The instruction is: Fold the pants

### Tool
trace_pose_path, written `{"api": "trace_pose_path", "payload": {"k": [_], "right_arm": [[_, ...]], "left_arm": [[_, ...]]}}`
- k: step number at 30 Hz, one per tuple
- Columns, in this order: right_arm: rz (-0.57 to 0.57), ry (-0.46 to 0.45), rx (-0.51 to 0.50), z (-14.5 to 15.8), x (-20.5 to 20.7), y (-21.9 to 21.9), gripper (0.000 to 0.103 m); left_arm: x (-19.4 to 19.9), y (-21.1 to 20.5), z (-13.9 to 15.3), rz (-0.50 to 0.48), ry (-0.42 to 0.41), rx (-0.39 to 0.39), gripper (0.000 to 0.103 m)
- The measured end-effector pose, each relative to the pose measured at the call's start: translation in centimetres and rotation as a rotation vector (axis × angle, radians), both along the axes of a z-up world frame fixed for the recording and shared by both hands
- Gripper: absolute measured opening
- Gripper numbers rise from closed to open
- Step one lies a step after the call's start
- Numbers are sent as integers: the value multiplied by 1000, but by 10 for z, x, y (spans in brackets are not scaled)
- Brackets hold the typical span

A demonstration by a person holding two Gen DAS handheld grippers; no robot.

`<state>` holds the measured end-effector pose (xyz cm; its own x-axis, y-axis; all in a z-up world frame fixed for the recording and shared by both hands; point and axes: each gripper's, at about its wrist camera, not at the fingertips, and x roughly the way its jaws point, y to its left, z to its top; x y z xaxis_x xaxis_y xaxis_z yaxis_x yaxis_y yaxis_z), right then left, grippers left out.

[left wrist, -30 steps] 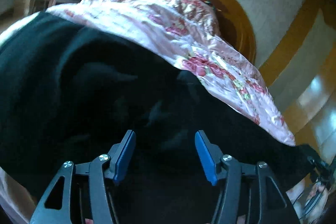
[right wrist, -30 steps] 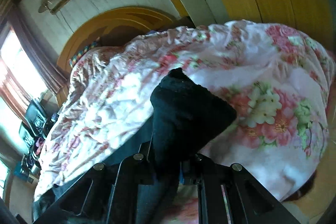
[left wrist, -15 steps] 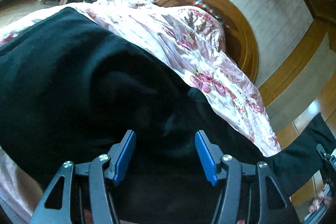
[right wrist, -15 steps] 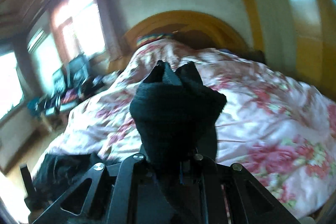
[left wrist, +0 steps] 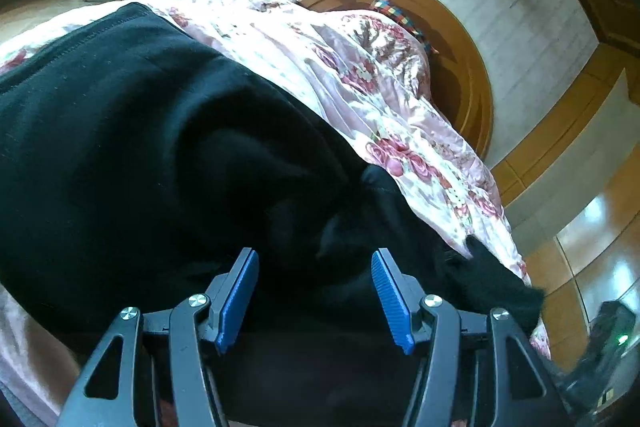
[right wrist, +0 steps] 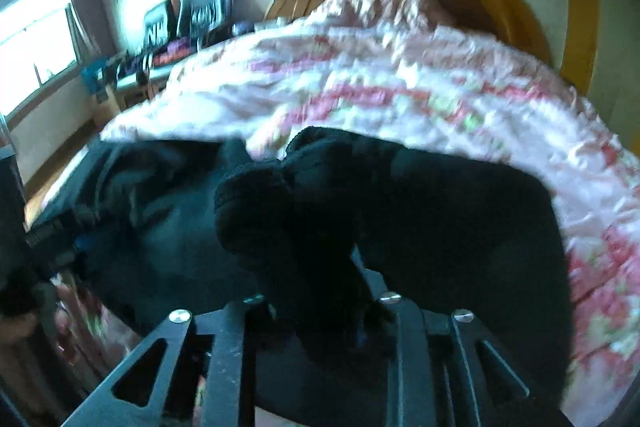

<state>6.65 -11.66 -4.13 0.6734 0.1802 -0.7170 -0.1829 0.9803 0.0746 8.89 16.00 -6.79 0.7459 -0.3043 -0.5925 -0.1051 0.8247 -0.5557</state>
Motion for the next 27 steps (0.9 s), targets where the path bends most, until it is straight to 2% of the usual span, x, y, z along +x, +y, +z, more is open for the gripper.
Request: {"api": "trace_pose_path", "payload": {"k": [1,3,5,8,10,12,13,14,15,18,20,22,25,27], "right_arm": [[12,0,0,-3,-2,3,38],[67,-16,13,-7,-13,10,66],[125,-15,32,-8,-24,15,80],[195,-32,77,-7,-41,12,80],[203,-50,139,-2,-48,2,73],[185,-85,246,9,-53,-14,52],[159,-116,281,17,-54,-22,50],[139,-137,289,23,-54,-25,45],[99,-156,282,27,-51,-29,36],[29,-108,277,21,-31,-34,25],[9,-65,277,15,-17,-34,22],[11,-26,260,5,-6,-28,22],[49,15,241,-8,3,-12,22],[98,32,226,-15,4,1,22]], "left_arm": [[-1,1,0,-6,1,-1,60],[0,-2,0,-24,1,2,60],[1,-4,0,-39,-3,1,60],[0,-3,0,-45,-5,6,60],[-1,2,1,-20,-9,9,60],[-7,11,4,44,-24,21,60],[-11,16,8,90,-37,34,60],[-17,23,13,155,-59,58,60],[-24,31,18,220,-83,82,60],[-37,48,25,341,-118,91,60],[-40,55,23,389,-108,84,64],[-36,60,18,391,-77,71,64],[-31,55,13,359,-47,62,64],[-26,45,13,303,-42,78,64]]}}
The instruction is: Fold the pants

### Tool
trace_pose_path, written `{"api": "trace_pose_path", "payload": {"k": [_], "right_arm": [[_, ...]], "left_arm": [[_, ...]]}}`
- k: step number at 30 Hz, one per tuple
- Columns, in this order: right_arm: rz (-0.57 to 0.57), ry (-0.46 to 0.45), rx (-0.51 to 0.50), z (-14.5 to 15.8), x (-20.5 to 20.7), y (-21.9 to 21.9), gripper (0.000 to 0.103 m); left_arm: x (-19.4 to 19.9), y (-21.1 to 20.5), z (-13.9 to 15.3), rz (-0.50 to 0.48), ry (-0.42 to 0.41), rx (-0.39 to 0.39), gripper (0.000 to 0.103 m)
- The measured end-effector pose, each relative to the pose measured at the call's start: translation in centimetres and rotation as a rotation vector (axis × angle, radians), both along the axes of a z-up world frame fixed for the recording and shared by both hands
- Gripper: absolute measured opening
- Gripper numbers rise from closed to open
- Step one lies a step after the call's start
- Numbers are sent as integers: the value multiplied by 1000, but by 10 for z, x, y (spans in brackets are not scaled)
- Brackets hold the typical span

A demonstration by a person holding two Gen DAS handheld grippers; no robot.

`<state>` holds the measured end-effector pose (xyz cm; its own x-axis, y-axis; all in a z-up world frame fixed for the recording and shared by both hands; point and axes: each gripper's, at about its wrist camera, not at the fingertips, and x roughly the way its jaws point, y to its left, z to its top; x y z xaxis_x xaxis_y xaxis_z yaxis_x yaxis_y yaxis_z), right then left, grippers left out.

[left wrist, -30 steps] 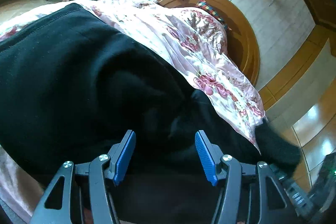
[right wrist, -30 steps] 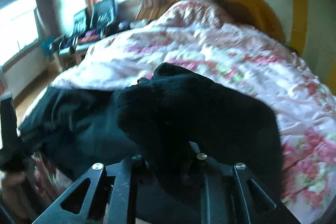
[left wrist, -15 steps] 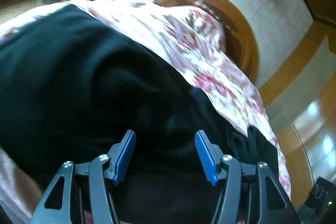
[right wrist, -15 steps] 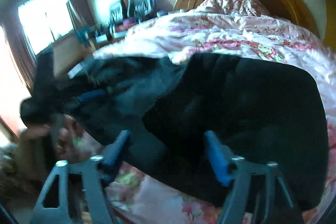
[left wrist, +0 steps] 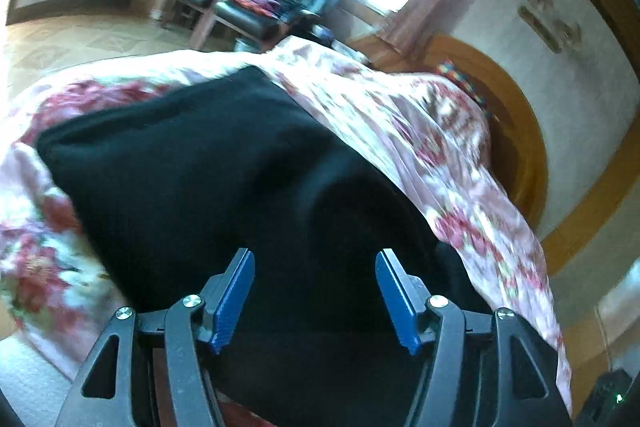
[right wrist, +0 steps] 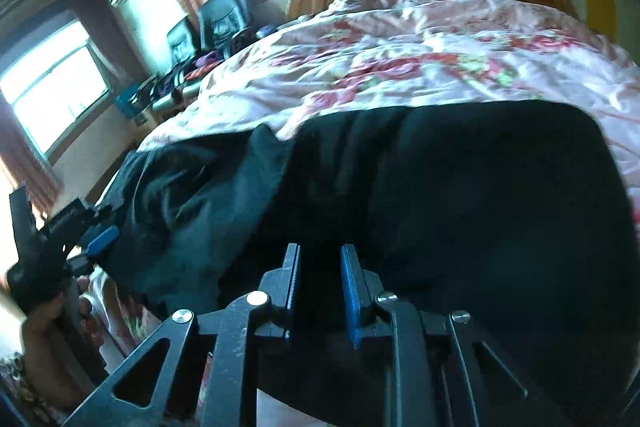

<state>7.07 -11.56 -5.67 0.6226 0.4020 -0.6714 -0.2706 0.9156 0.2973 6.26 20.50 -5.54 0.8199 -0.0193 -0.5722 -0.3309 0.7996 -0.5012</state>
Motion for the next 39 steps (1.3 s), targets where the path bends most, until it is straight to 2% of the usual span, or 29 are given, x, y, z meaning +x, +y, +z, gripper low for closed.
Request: {"api": "trace_pose_path", "payload": {"k": [3,6,10,14,17,21,26,30,32,37,38,39], "right_arm": [[30,-10,-27,-9,-2,6,22],[31,-13,26,-15,-8,-4,21],[47,-59,-1,-16,-20,-4,21],[54,-85,-33,-16,-23,-2,21],[48,-69,6,-16,-21,-7,21],[49,-66,15,-17,-19,-9,21],[51,-62,23,-17,-18,-11,21],[50,-64,23,-18,-19,-10,21],[50,-64,25,-18,-19,-10,21],[50,-64,24,-18,-19,-10,21],[51,-64,24,-18,-19,-11,21],[51,-65,23,-18,-19,-11,21]], "left_arm": [[9,-8,-3,-63,25,23,64],[5,-11,-3,-48,26,21,64],[-12,7,7,120,-4,54,64],[-33,31,11,276,-29,28,64],[-49,40,16,363,-59,38,64],[-61,51,20,427,-93,54,71],[-63,71,0,456,-29,-68,71],[-53,88,-25,388,-1,-255,71],[-50,91,-32,363,-3,-320,70],[-42,98,-40,311,-73,-392,69],[-42,98,-40,314,-79,-402,67],[-43,98,-40,320,-84,-408,59]]}}
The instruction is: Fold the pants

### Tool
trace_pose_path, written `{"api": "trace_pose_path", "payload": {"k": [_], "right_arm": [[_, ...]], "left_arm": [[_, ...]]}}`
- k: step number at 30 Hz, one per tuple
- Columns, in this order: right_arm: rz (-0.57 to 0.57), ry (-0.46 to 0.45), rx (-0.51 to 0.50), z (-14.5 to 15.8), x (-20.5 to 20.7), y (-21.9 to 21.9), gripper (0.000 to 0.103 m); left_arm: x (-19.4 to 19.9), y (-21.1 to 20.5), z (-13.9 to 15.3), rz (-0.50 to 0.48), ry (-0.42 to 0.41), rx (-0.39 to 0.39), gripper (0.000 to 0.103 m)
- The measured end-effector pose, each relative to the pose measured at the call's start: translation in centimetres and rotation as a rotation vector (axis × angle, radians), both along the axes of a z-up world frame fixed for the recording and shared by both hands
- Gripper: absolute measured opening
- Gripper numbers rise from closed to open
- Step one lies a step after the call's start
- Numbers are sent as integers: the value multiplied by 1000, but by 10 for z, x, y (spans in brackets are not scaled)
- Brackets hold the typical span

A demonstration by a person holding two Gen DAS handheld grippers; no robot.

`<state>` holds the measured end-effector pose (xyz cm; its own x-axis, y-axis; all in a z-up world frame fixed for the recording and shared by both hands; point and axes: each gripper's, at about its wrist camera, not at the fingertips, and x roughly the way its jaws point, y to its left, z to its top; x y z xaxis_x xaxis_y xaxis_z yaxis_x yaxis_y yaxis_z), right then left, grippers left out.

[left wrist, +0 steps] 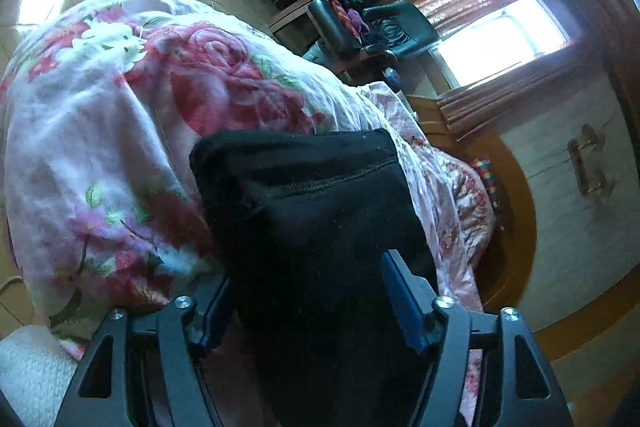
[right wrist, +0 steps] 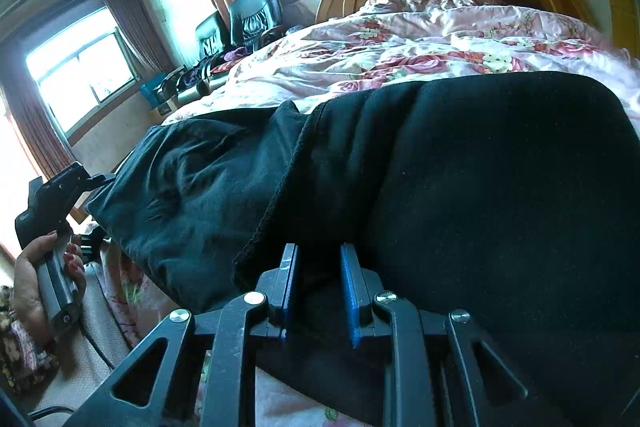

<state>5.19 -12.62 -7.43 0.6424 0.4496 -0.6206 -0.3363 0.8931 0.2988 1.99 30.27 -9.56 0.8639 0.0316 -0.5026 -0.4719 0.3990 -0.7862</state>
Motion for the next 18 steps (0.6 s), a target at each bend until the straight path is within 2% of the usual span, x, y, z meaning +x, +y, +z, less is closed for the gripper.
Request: {"api": "trace_pose_path", "payload": {"k": [1,3,6,10,13,16,18], "right_arm": [[0,1,1,0,0,0,21],[-1,1,2,0,1,0,21],[0,2,3,0,1,0,21],[-1,10,12,2,1,0,21],[-6,16,28,5,1,-3,22],[-13,8,51,11,-2,-6,33],[-30,-15,56,18,-4,-10,48]], "left_arm": [[1,1,-1,7,5,0,53],[-1,1,-3,17,29,2,34],[-3,-1,2,23,22,23,25],[-3,-8,17,24,43,107,18],[-11,-11,23,35,32,111,15],[-20,-13,28,31,-15,67,12],[-22,-19,39,10,-45,98,12]]}}
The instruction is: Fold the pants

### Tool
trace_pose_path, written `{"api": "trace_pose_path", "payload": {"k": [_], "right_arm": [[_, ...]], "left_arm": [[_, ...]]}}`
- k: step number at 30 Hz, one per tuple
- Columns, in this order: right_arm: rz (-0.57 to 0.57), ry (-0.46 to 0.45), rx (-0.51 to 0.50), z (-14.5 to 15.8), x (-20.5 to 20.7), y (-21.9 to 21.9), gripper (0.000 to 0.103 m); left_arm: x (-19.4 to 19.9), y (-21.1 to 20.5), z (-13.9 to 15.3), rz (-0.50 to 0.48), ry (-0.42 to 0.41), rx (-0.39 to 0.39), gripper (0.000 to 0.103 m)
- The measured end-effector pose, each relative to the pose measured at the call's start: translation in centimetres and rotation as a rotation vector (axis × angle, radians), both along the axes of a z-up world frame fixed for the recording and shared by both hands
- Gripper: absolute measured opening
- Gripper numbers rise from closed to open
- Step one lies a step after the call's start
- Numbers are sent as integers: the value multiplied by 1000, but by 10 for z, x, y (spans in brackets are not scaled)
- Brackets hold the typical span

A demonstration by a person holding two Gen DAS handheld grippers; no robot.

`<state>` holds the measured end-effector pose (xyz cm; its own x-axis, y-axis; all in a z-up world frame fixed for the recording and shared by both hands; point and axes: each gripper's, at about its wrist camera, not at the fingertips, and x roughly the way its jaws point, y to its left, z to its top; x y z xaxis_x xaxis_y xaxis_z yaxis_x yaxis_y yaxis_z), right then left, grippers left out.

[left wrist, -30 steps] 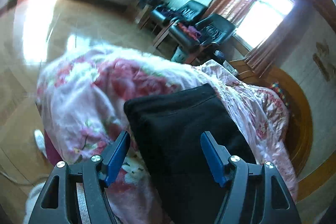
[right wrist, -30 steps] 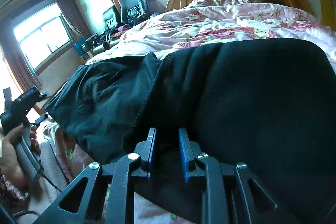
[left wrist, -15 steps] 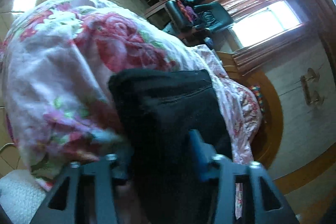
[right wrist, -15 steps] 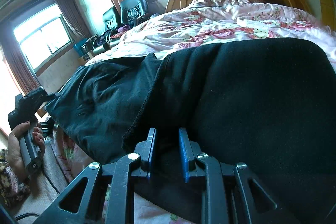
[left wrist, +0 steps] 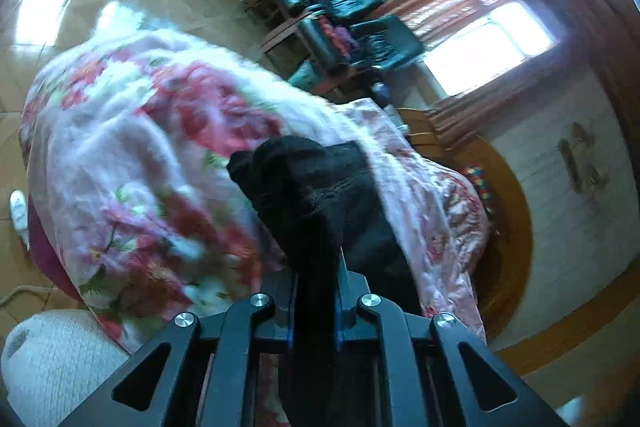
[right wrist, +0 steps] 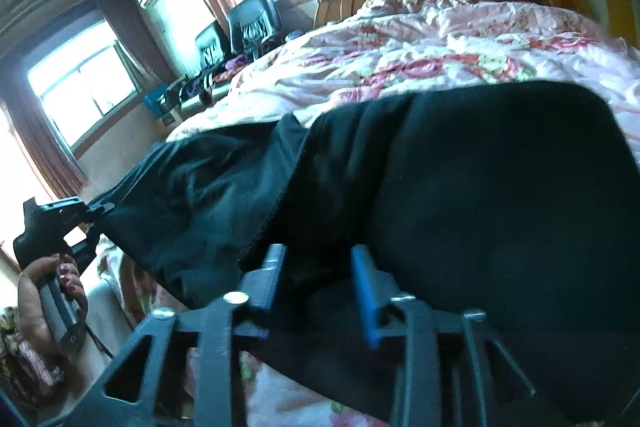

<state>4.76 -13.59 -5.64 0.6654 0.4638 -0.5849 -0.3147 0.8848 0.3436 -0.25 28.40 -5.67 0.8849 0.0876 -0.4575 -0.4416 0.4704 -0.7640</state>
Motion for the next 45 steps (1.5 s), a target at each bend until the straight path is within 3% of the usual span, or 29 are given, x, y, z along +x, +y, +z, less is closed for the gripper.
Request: {"api": "trace_pose_path", "payload": {"k": [3,5,11,15,19,20,23,26,29,33,40,45], "right_arm": [[-18,-5,5,3,2,-4,49],[-27,10,20,2,2,-7,49],[-26,22,24,1,1,-9,49],[-28,29,22,2,1,-8,49],[-23,43,8,2,2,-8,50],[-15,56,-14,0,4,-5,50],[4,50,-72,-2,4,1,51],[4,58,-39,-2,4,-2,55],[-1,64,10,1,4,-8,55],[-29,64,75,6,2,-20,55],[-97,47,-45,16,-3,-27,55],[-152,46,-53,26,-5,-47,57]], "left_arm": [[6,-12,18,-50,-15,121,12],[12,-13,20,-63,-7,154,12],[17,1,3,-35,55,119,13],[26,11,-14,-23,101,41,27],[29,17,-23,-19,76,-37,21],[28,16,-21,-24,61,-45,15],[24,8,-5,-56,5,-33,14],[23,-12,28,-127,-68,52,14],[27,-40,62,-222,-136,164,14],[29,-76,93,-329,-220,259,14],[32,-128,119,-467,-272,381,14],[36,-163,125,-552,-281,443,14]]}}
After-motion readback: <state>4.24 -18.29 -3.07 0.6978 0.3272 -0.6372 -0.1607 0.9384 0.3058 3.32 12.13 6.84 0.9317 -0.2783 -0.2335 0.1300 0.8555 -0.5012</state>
